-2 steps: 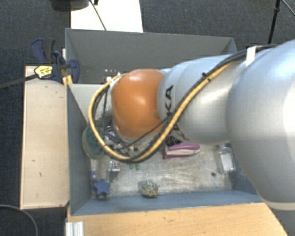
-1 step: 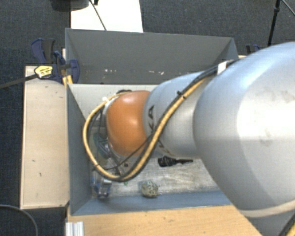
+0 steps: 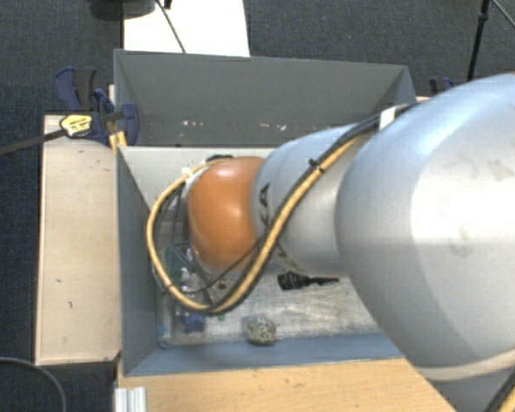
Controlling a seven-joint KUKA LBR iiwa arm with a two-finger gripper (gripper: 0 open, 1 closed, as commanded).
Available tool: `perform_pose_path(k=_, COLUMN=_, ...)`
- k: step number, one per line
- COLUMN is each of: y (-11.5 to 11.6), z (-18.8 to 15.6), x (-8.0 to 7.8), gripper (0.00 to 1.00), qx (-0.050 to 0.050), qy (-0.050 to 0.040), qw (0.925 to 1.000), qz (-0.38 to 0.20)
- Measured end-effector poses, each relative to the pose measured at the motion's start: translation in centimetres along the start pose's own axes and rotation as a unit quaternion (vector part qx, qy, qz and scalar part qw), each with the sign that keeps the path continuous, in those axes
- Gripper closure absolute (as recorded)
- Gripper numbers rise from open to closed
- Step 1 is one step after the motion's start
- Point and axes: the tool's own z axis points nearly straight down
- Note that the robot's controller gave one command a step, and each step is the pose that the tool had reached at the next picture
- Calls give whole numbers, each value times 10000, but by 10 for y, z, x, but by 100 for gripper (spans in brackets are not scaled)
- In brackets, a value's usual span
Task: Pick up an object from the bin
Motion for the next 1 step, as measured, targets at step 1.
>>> perform_pose_path(k=1, y=-49, z=-141, x=-22, gripper=100, qx=-18, qy=70, qw=9684, qz=-2492)
